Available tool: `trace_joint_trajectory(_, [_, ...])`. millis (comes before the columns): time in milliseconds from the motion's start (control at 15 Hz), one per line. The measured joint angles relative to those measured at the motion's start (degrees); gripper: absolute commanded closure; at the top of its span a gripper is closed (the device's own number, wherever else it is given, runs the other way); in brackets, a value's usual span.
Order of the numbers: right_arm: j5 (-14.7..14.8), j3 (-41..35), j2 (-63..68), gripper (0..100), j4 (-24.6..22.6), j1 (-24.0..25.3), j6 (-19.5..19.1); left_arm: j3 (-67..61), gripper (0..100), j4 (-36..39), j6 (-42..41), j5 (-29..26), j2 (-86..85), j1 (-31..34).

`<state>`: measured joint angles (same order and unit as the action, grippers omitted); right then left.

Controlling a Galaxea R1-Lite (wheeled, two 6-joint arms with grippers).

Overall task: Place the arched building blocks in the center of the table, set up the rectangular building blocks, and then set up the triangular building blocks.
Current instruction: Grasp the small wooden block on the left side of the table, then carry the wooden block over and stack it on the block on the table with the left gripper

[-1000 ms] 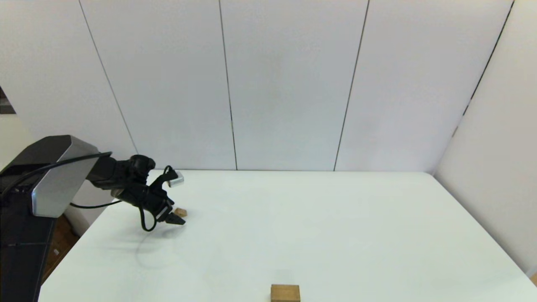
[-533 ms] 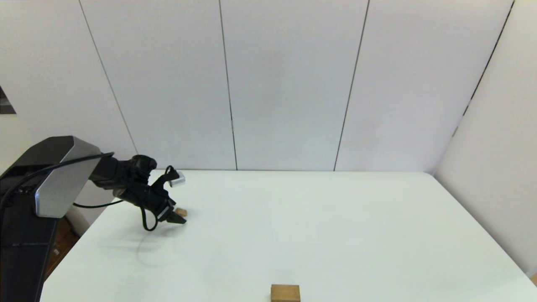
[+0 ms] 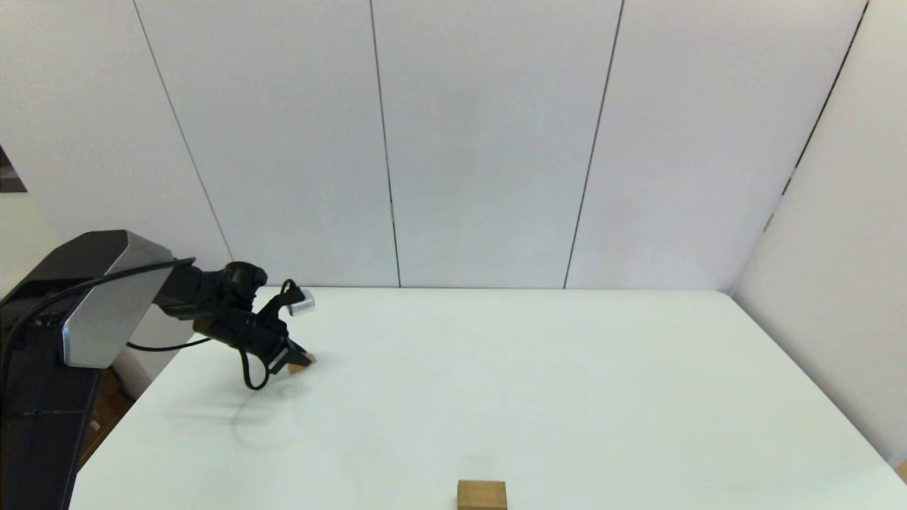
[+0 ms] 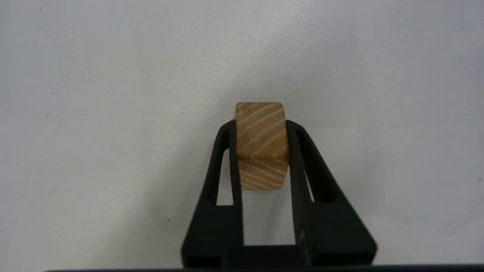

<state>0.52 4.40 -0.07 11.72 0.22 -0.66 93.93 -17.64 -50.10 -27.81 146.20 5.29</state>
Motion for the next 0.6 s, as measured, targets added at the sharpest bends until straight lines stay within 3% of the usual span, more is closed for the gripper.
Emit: trace_joint_trajectory(600, [-0.01, 0.00, 0.00, 0, 0.00, 0.00, -0.02, -0.22, 100, -0.44, 1.46, -2.06, -4.74, -1.28])
